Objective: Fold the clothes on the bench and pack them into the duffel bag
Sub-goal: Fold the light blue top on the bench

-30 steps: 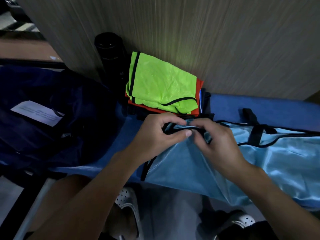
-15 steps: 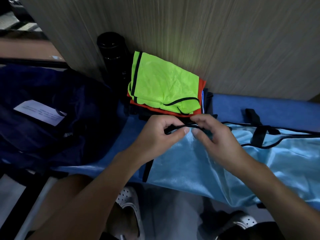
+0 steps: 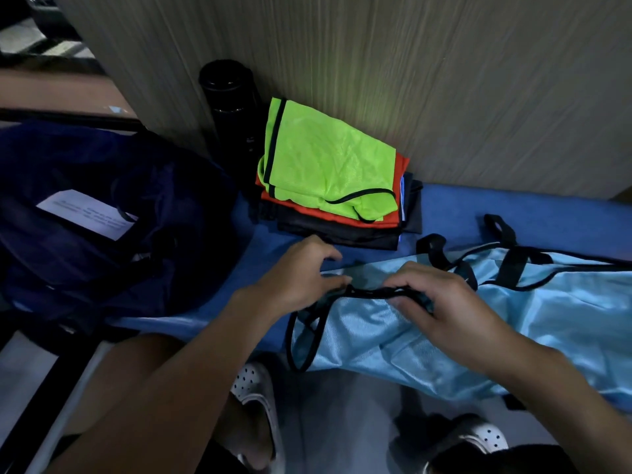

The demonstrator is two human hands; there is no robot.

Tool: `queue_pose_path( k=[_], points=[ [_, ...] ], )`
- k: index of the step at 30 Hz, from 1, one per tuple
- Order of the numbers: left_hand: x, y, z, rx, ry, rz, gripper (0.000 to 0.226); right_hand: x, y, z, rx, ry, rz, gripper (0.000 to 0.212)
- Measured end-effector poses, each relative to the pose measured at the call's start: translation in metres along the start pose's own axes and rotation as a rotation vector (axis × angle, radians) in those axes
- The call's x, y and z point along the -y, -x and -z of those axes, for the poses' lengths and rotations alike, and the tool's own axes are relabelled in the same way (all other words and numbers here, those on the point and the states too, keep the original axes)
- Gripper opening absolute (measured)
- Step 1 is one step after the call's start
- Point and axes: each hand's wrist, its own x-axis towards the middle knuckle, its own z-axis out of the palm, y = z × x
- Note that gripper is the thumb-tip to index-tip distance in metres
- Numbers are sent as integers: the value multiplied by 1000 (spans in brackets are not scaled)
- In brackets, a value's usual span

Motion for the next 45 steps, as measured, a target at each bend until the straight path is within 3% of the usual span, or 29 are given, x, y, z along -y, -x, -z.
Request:
queue_pose_path(
  k=[5, 9, 13, 17, 19, 23, 28, 32, 36, 40, 42, 45],
  points=[
    [0, 6, 5, 107, 47, -148, 30, 1, 5, 2, 12, -24, -20, 19],
    [5, 5, 8, 73, 4, -18, 39, -3, 10, 2, 45, -22, -47, 18],
    [6, 4, 7, 29, -59, -12, 9, -6, 14, 2, 58, -25, -76, 19],
    [2, 6, 10, -167, 154, -14, 11, -4, 14, 3, 47, -29, -77, 20],
    [3, 7, 13, -143, 167, 12, 13, -4, 14, 2, 51, -31, -80, 20],
    [4, 15, 16, 4, 31, 108, 42, -6, 12, 0, 52, -22, -87, 20],
    [5, 18, 15, -98, 99, 109, 26, -4, 9, -2, 55, -6, -90, 17],
    [1, 19, 14, -184, 189, 42, 12, -3, 4, -2, 43, -12, -81, 18],
    [-17, 30, 13, -302, 245, -102, 31, 0, -2, -1, -22, 23, -40, 24],
    [-12, 40, 15, -296, 157, -207, 48, 9, -17, 2, -180, -7, 47, 14],
    [0, 37, 15, -243, 164, -128, 50, 7, -31, -1, -186, 14, 36, 17],
    [5, 31, 15, -261, 392, 66, 40, -2, -50, -12, -114, 63, 1, 25]
  ],
)
